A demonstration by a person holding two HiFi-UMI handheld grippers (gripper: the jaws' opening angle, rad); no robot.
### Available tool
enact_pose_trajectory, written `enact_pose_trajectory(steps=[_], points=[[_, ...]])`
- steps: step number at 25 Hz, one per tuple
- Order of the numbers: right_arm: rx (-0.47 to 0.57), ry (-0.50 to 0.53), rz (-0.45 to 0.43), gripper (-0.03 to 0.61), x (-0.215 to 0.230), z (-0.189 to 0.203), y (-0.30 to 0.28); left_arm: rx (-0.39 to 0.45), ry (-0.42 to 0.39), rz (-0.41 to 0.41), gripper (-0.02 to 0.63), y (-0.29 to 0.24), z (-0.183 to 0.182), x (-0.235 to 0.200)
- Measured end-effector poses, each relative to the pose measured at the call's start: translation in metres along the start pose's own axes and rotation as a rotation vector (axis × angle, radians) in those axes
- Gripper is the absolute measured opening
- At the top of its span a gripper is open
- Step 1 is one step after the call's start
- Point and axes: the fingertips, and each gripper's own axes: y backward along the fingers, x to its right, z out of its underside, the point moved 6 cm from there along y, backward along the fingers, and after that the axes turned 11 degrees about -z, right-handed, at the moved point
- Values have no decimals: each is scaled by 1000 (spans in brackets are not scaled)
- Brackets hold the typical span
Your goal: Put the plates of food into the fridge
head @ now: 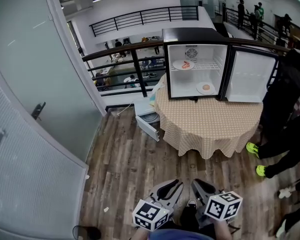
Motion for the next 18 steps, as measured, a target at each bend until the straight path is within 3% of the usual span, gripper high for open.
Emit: enact_pose_trajectory(steps=[18], points=[[-3, 48, 4, 41, -19, 9, -2, 49, -7, 31, 69, 14, -3, 0]])
